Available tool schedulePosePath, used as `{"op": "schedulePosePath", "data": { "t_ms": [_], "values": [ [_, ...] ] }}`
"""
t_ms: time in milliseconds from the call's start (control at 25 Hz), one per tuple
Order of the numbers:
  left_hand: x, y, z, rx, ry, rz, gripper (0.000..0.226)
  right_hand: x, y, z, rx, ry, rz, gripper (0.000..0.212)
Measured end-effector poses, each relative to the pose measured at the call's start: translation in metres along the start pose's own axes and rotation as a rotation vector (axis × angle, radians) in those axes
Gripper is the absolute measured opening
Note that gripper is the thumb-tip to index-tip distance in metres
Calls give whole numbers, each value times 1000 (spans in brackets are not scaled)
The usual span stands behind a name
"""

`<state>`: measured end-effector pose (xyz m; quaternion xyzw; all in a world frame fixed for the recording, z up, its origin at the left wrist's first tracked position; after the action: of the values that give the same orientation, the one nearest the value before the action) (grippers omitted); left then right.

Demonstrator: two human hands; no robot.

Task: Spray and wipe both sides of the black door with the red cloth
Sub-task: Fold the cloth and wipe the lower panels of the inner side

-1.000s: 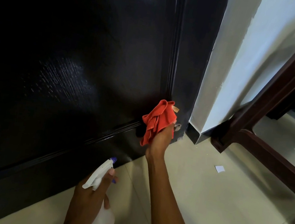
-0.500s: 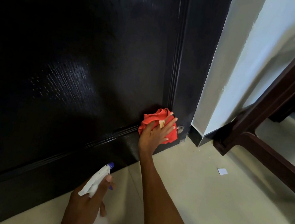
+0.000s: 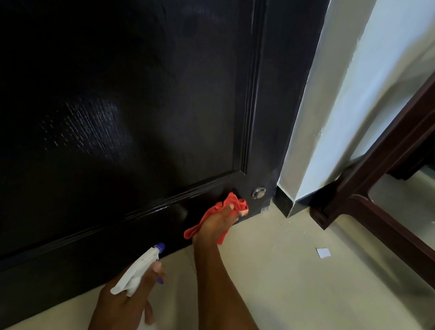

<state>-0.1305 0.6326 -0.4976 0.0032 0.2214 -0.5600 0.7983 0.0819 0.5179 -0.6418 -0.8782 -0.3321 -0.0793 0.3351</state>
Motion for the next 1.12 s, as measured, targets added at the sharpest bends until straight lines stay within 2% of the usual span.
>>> {"op": "schedulePosePath", "data": {
  "t_ms": [80, 120, 200, 280, 360, 480, 560, 720, 800, 920, 1120],
  "values": [
    [0, 5, -1, -5, -54, 37, 40, -8, 3, -1, 100, 18, -17, 64],
    [2, 7, -1, -3, -60, 19, 36, -8, -2, -12, 89, 51, -13, 56],
    [7, 6, 6, 5, -63, -10, 38, 0, -15, -46, -98, 95, 17, 41],
    [16, 7, 8, 21, -81, 5, 26, 10, -18, -74, -341, 74, 24, 27],
    [28, 3, 22, 23, -115, -1, 23, 19, -5, -104, -524, 7, 6, 28],
    [43, 4, 36, 41, -119, -50, 45, 28, 28, -128, -735, -189, -58, 48],
    [51, 8, 41, 47, -123, -62, 48, 17, 56, -116, -758, -333, -79, 59],
    [61, 20, 41, 52, -129, -60, 48, -24, 102, -93, -618, -412, -47, 56],
    [63, 25, 38, 41, -141, -58, 48, -44, 114, -94, -408, -392, -53, 45],
    [67, 27, 42, 41, -139, -56, 49, -64, 114, -96, -129, -294, -121, 45],
    [82, 27, 57, 83, -102, -71, 34, -52, 95, -69, -22, -277, -9, 35]
  ]
}}
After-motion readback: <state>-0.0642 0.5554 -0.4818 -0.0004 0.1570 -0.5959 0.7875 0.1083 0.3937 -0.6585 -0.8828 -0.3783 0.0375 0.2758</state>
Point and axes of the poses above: each hand's wrist, its own y-axis towards the middle knuckle, its own x-axis out of the palm, z = x × y, the point moved 1 cm from there along y, towards the middle knuckle, and after that the axes turned 3 degrees about -x, right-handed, at the moved point
